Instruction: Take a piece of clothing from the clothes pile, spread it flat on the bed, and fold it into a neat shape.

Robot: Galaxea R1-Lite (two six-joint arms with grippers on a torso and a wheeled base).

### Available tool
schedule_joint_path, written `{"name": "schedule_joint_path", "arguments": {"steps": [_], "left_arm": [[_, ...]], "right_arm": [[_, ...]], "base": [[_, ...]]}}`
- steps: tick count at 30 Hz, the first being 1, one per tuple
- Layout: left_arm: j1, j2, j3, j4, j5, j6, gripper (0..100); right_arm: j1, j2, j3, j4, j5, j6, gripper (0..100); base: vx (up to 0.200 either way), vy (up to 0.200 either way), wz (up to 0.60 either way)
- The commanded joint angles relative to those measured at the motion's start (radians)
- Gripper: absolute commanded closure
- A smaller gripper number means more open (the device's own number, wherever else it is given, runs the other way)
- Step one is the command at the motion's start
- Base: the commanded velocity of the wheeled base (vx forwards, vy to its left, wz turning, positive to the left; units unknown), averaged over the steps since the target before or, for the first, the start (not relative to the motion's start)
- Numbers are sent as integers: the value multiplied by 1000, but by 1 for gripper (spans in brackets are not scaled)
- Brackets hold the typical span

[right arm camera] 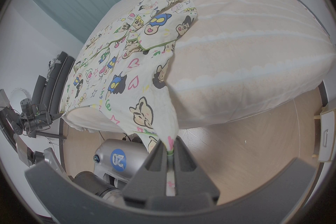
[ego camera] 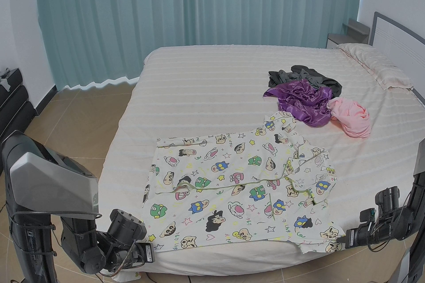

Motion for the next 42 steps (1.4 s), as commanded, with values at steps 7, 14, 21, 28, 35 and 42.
{"name": "schedule_joint_path", "arguments": {"steps": [7, 14, 21, 28, 35, 42], "left_arm": [[12, -134, 42, 3, 0, 49, 0], [99, -421, 27, 106, -3, 144, 0], [115, -533, -45, 214, -15, 116, 0], [115, -525, -113, 224, -21, -7, 0], [115, -502, -114, 224, -43, -10, 0], [111, -484, -108, 221, -52, -10, 0]], "right_arm": [[1, -65, 18, 4, 11, 13, 0], [81, -248, -2, -34, 11, 177, 0], [240, -252, -65, -45, 4, 431, 0], [254, -248, -61, -118, 1, 502, 0], [260, -254, -54, -120, 1, 502, 0], [260, -249, -51, -120, 2, 500, 0]], "base": [[0, 0, 0], [0, 0, 0], [0, 0, 0], [86, 0, 0], [200, 0, 0], [143, 0, 0]]}}
